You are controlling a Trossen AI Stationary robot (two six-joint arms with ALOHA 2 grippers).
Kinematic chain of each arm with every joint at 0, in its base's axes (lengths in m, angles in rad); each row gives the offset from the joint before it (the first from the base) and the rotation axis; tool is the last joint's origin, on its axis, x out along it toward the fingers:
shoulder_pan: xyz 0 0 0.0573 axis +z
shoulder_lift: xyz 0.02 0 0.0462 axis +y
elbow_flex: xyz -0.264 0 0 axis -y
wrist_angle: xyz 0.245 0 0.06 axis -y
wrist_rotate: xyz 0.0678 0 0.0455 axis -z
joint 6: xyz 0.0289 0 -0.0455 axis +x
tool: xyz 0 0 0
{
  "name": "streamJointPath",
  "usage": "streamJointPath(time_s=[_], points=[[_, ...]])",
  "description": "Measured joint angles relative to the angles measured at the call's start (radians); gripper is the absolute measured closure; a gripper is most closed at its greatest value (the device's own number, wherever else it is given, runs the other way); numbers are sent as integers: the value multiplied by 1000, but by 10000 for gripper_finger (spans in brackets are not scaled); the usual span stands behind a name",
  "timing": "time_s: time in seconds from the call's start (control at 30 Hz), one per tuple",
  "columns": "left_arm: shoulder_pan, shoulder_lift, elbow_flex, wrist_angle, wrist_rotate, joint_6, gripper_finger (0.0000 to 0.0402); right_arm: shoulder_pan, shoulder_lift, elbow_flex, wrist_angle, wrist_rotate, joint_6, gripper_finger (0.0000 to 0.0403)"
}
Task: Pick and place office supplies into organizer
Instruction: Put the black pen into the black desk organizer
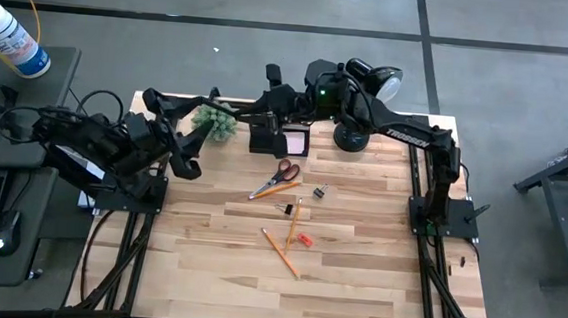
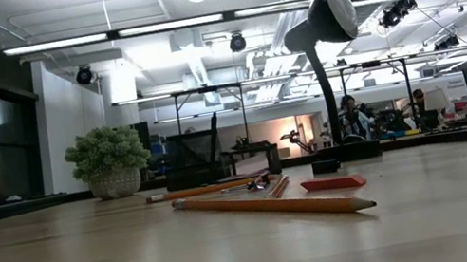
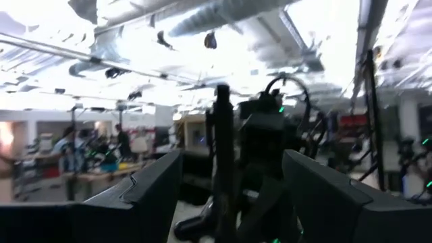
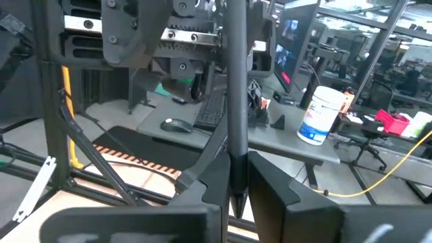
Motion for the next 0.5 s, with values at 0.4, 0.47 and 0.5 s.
streamJointPath(time_s=[0.4,0.47,0.5], points=[[0,61,0,68,9,-6,156,25,0,0,14,-5,26,370],[0,60,0,72,14,-7,156,33,0,0,14,-6,26,365],[0,60,0,72,13,-7,156,37,0,0,14,-8,26,365]])
